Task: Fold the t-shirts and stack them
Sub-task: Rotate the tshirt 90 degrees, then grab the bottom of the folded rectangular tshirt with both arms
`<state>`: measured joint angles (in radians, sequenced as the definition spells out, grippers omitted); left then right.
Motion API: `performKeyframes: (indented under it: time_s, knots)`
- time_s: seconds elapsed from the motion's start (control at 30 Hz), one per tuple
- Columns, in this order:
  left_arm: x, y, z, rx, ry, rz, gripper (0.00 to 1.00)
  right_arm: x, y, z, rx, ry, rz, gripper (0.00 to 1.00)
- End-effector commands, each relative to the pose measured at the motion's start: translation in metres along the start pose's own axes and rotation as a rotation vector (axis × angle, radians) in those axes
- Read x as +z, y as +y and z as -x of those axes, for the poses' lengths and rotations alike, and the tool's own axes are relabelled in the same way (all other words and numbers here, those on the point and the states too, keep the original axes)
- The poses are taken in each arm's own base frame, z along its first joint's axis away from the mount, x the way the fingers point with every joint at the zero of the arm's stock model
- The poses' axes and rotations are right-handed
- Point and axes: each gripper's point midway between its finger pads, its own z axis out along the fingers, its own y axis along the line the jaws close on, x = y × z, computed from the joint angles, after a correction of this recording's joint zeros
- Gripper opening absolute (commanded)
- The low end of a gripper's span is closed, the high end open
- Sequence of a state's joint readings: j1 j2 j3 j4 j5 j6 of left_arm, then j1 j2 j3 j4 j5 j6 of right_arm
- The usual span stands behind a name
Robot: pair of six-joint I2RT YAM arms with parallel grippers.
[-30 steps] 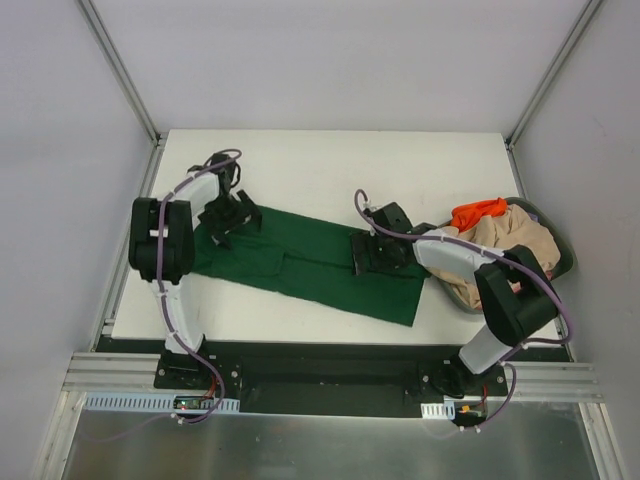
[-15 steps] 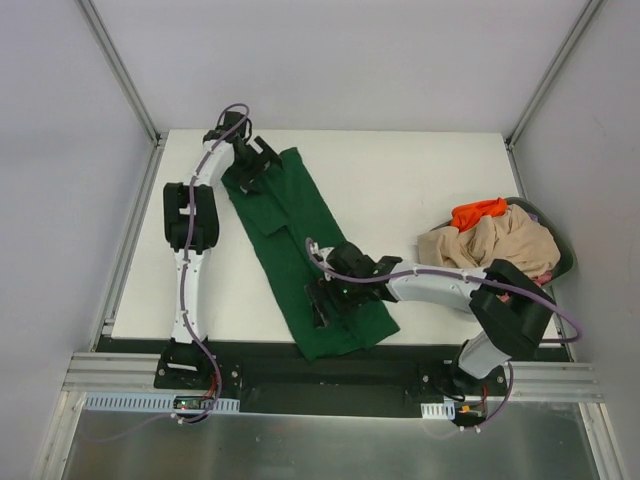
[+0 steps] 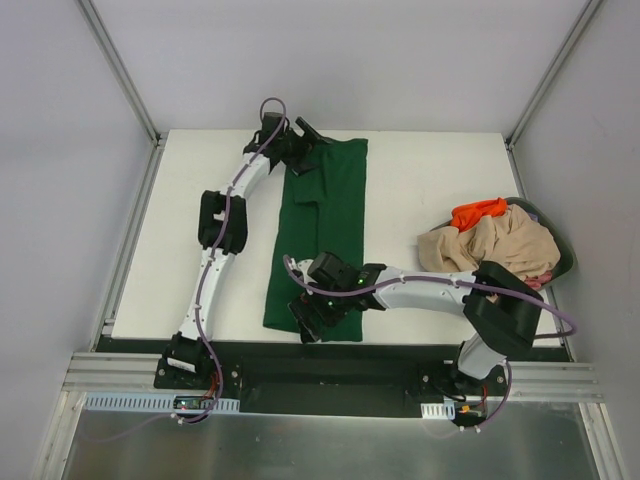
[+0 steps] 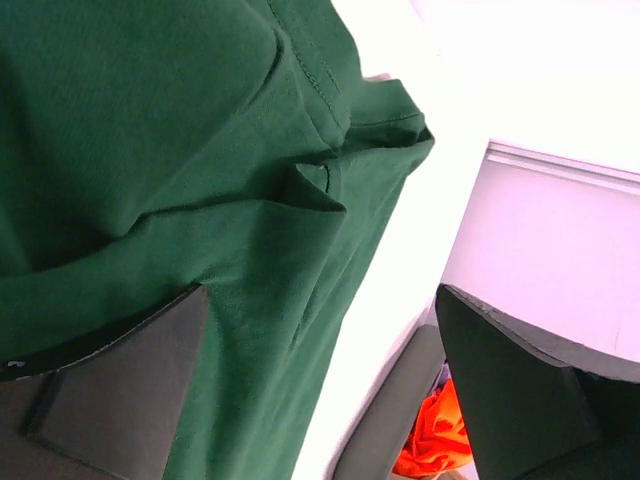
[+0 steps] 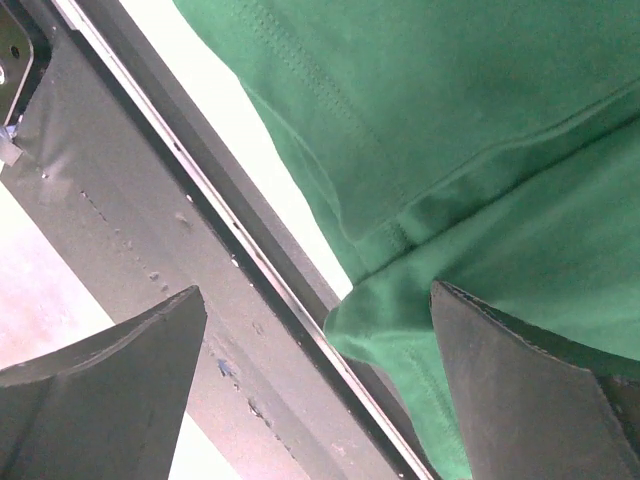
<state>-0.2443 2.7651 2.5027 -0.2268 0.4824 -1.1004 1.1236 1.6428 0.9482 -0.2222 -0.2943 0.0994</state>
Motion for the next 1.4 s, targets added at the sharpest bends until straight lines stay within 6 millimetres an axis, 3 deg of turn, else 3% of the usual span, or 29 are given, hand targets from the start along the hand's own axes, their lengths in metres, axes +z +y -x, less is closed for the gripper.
performKeyframes:
  time_s: [0.0,0.13,0.27,0.37,0.43,0.47,0.57,0.7,0.77,0.9,1.1,1.37]
  knots:
    - [0.025,0.01,-0.004,0.069,-0.055,-0.011,0.99,-0.021,-0.008,0.009,0.007,-0.07,-0.076,0.96]
    - [-0.005,-0.012,0.005,0.143,-0.109,0.009,0.99,-0.036,-0.012,0.019,-0.01,-0.136,-0.112,0.96]
    - [-0.055,-0.047,0.01,0.274,-0.159,0.057,0.99,-0.05,-0.016,0.019,-0.058,-0.166,-0.141,0.96]
    - [-0.102,-0.066,-0.01,0.424,-0.094,0.061,0.99,-0.053,-0.015,0.018,-0.078,-0.17,-0.135,0.96]
    - [-0.13,-0.05,-0.035,0.481,-0.028,0.117,0.99,-0.052,-0.01,0.016,-0.096,-0.158,-0.114,0.98]
    - [-0.153,-0.057,-0.044,0.517,-0.024,0.113,0.99,-0.049,-0.007,0.014,-0.103,-0.149,-0.107,0.99]
    - [-0.194,-0.018,-0.07,0.536,0.0,0.226,0.99,-0.041,-0.003,0.01,-0.119,-0.116,-0.099,0.96]
    - [-0.244,0.053,-0.104,0.444,-0.028,0.407,0.99,-0.03,0.005,0.011,-0.125,-0.09,-0.075,0.91]
    - [-0.264,0.096,-0.125,0.36,-0.033,0.497,0.99,-0.024,0.008,0.014,-0.113,-0.089,-0.067,0.88]
    - [-0.29,0.152,-0.169,0.25,0.01,0.575,0.99,-0.016,0.017,0.013,-0.152,-0.061,-0.043,0.81]
    - [-0.316,0.2,-0.22,0.21,0.083,0.605,0.99,-0.008,-0.002,-0.001,-0.258,0.03,-0.163,0.66]
    - [-0.333,0.204,-0.232,0.22,0.058,0.561,0.99,0.001,-0.025,-0.012,-0.241,0.104,-0.263,0.56]
